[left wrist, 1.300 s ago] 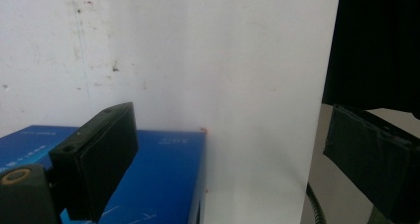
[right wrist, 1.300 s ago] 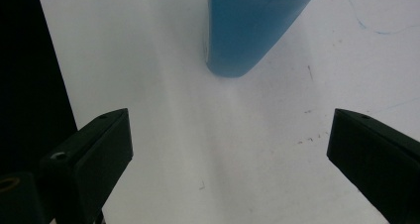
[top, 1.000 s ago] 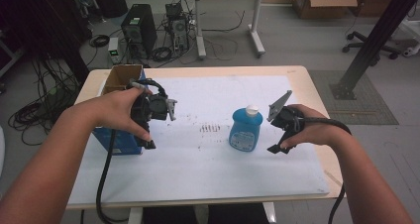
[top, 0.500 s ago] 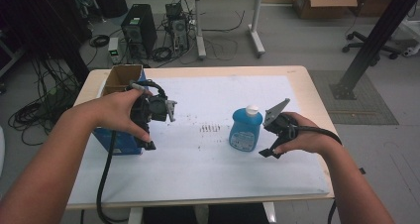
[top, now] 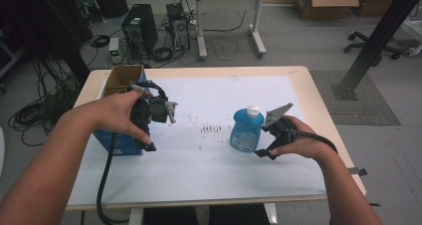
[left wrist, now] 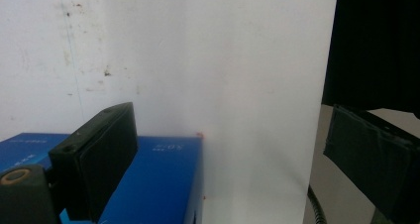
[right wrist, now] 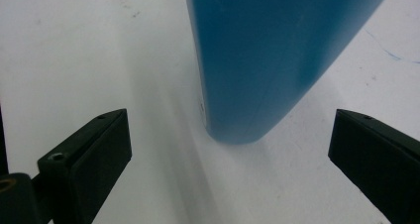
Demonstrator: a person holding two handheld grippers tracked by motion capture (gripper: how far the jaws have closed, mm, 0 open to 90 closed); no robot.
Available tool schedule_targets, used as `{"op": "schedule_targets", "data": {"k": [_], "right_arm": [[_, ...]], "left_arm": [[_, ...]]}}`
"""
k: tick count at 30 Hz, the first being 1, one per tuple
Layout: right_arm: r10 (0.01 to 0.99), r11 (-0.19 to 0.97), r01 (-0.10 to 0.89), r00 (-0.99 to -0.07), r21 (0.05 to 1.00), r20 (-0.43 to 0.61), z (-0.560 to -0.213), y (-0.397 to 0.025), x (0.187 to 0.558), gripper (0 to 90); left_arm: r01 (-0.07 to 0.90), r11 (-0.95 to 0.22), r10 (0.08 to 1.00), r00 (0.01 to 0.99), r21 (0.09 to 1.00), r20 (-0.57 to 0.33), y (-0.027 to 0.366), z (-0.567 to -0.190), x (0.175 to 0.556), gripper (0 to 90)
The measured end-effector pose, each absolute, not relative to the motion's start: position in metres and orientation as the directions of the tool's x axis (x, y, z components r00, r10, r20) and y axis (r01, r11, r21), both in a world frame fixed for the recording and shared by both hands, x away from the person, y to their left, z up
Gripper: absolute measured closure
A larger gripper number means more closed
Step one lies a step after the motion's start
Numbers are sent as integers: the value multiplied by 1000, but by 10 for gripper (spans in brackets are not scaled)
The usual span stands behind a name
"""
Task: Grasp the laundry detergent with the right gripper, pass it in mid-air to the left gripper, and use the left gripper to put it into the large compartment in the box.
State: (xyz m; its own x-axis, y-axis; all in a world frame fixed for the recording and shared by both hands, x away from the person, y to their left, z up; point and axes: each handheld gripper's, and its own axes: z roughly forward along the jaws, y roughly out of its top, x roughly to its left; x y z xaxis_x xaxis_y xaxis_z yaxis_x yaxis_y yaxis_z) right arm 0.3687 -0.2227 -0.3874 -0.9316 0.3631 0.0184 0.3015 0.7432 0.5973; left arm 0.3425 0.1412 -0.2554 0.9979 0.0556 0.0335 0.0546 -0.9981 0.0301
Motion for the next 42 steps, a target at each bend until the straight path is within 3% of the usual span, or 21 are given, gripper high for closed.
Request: {"op": "schedule_targets", "data": {"k": [29,42], "right_arm": [[453,561,296,-892,773,13,-410,-214,370,24],[462,535,277,-887,798,-2,-412,-210,369,117]], "left_arm": [[79,-997,79,996,10,49,148,-262,344,72],[78,-997,78,996,9,48,150,-263,345,76]]}}
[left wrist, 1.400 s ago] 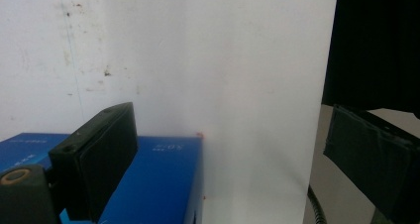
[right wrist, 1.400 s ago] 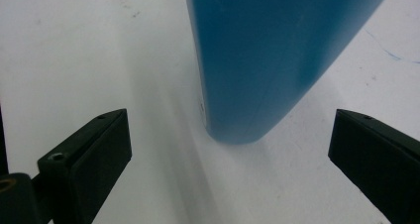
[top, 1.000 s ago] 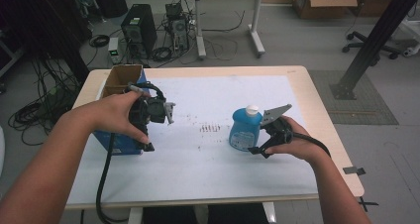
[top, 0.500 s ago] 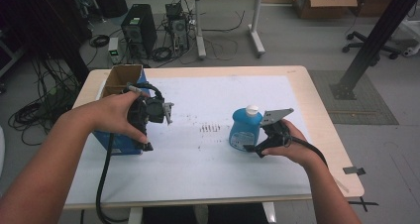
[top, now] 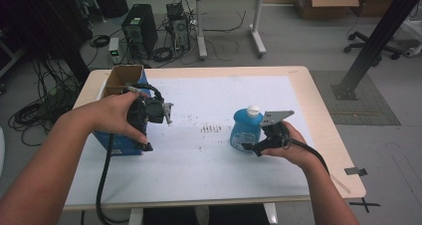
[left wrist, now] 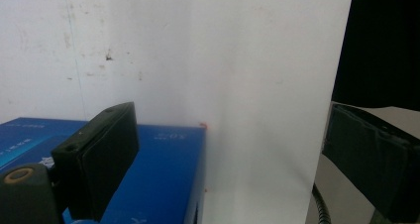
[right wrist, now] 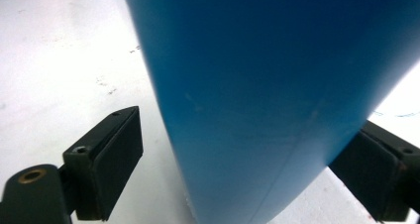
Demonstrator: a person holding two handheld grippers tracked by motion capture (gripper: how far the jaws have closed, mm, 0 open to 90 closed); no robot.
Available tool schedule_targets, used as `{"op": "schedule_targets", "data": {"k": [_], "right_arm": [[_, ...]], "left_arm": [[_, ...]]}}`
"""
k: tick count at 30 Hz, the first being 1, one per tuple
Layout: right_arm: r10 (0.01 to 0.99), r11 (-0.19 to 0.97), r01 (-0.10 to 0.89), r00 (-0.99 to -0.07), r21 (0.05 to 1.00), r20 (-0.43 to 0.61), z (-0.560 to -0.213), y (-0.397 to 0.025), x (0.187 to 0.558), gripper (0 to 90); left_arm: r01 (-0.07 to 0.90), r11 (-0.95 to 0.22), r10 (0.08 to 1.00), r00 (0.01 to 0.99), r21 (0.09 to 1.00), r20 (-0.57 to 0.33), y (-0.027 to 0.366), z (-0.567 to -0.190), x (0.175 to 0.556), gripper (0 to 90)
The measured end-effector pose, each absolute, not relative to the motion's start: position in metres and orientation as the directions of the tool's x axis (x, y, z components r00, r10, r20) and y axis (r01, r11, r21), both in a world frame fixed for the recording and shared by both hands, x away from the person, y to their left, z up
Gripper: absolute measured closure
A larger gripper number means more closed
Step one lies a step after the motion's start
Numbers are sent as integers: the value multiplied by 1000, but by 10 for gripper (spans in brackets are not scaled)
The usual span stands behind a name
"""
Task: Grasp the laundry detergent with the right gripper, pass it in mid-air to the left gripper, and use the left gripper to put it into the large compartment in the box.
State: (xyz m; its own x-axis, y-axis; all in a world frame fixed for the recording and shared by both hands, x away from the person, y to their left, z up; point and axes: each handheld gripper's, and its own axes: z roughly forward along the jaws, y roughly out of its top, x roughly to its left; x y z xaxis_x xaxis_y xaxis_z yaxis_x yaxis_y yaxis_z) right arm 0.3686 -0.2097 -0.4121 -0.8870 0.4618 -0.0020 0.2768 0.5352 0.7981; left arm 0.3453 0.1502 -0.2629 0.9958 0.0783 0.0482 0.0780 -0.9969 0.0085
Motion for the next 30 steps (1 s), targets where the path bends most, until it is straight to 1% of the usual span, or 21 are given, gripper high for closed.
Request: {"op": "schedule_targets", "data": {"k": [13,22,26,27,30], "right_arm": [[466,532,284,-885,798,4,-414,-211,370,149],[464,522,285,-886,804,13,-414,-212,373,178],[456,515,282,-890,809,19,-415,-211,372,199],[454,515,274,-891,813,12,-415,-211,372,214],[447,513,263,-894,817,8,-416,-210,371,248]], "left_arm": [[78,-996,79,996,35,34,150,-263,346,75],[85,-996,87,996,32,34,151,-265,347,75],[84,-996,85,996,38,32,150,-265,348,76],[74,-997,75,997,36,36,150,-265,349,75],[83,-996,85,996,37,33,150,-266,348,76]]}}
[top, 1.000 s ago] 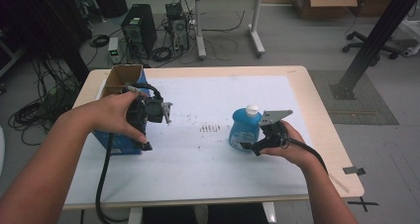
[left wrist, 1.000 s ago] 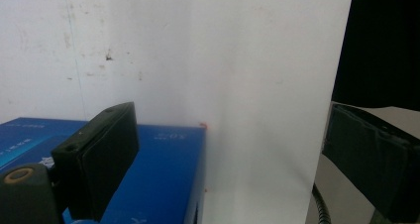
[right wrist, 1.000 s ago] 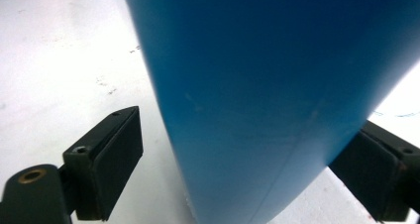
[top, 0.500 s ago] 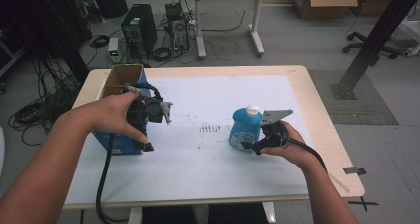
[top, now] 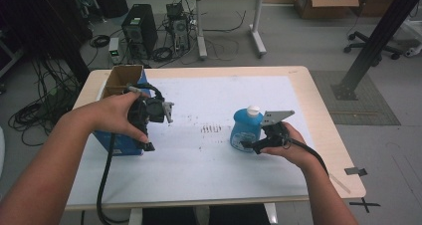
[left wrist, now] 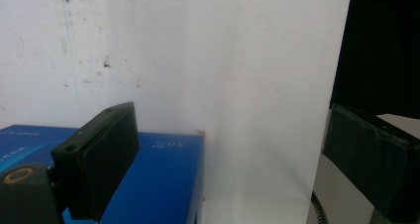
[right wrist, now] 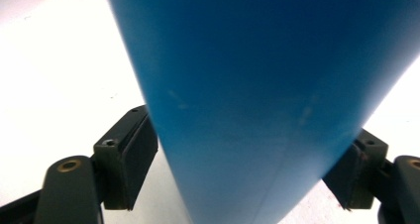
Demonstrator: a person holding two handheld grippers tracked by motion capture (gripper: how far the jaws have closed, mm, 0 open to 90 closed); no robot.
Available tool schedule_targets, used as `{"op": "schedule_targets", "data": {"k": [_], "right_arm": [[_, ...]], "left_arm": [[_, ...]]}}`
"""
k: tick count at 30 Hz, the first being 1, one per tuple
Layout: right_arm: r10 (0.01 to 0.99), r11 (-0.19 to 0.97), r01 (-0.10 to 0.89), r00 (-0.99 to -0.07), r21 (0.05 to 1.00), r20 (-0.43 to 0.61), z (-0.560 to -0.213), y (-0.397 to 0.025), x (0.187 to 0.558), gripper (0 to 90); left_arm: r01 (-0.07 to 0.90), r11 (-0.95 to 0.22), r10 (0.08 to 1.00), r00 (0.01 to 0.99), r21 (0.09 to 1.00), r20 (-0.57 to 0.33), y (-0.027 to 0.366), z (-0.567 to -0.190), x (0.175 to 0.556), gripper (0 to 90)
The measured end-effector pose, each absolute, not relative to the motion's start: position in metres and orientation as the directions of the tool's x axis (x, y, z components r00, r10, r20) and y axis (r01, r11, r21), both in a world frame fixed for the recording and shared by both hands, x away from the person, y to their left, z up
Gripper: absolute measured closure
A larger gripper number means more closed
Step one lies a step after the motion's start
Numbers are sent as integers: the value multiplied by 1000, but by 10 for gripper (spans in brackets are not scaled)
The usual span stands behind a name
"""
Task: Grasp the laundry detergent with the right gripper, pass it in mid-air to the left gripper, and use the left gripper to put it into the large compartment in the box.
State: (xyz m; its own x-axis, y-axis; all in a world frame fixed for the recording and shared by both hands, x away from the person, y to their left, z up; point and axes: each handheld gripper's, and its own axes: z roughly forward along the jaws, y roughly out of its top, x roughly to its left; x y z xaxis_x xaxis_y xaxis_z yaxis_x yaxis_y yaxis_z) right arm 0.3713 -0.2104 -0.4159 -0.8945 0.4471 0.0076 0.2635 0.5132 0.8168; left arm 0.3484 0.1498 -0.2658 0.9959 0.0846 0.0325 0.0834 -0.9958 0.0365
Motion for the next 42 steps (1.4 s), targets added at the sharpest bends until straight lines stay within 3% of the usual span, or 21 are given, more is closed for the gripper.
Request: {"op": "schedule_targets", "data": {"k": [11,24,32,42], "right_arm": [[425,509,215,-905,833,-25,-418,-208,369,395],[419,484,197,-907,853,-29,-417,-211,368,442],[335,457,108,-940,883,-58,-364,-215,356,445],[259,514,93,-964,853,-52,-334,-220,349,446]], "left_arm": [[84,-996,85,996,36,32,150,-265,348,76],[91,-995,92,995,49,34,146,-262,348,75],[84,-993,88,995,83,46,140,-248,349,73],[104,-990,110,991,94,70,135,-232,348,67]]}}
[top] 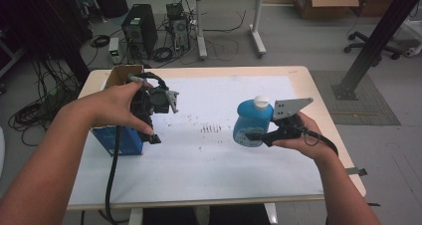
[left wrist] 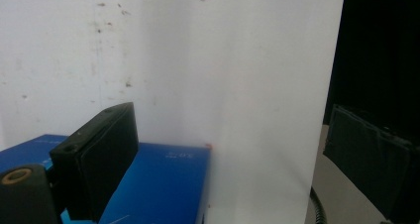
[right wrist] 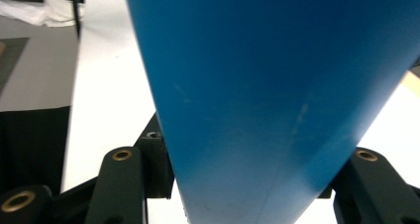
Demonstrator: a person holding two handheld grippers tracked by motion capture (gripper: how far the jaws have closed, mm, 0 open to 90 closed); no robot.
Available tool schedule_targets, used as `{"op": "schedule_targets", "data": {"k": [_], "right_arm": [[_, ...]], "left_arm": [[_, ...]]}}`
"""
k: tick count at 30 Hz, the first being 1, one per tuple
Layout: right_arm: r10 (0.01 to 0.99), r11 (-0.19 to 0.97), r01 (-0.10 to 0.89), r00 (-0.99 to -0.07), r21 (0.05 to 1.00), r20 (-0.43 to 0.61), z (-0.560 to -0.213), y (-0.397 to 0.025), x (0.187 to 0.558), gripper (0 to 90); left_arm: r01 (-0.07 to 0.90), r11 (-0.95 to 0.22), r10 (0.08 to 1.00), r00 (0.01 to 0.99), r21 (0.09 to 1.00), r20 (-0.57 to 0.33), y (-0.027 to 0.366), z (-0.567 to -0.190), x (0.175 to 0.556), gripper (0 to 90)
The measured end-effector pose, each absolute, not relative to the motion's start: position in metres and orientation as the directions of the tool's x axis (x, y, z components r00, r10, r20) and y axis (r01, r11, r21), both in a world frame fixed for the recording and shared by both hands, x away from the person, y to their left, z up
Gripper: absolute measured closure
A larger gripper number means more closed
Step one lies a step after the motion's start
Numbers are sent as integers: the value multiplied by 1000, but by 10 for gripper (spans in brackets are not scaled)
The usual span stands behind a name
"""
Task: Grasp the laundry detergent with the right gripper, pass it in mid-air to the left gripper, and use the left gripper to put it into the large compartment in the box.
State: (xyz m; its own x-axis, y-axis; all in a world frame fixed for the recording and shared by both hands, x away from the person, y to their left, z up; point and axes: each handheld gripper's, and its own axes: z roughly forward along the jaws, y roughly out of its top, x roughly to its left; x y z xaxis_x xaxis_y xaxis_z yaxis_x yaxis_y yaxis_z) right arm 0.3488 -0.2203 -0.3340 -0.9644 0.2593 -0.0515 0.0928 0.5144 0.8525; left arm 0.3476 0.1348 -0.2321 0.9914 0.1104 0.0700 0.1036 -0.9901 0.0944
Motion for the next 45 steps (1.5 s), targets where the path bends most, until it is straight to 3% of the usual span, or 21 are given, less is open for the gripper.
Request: {"op": "schedule_targets", "data": {"k": [11,23,45], "right_arm": [[154,535,63,-988,843,-23,-321,-219,345,446],[53,542,34,-999,840,6,-335,-189,344,446],[21,529,15,-1000,848,5,-370,-141,349,442]], "left_arm": [[62,-995,69,994,82,86,112,-216,346,61],[18,-997,24,996,75,87,90,-218,345,57],[-7,-997,-1,996,73,85,67,-221,342,54]]}}
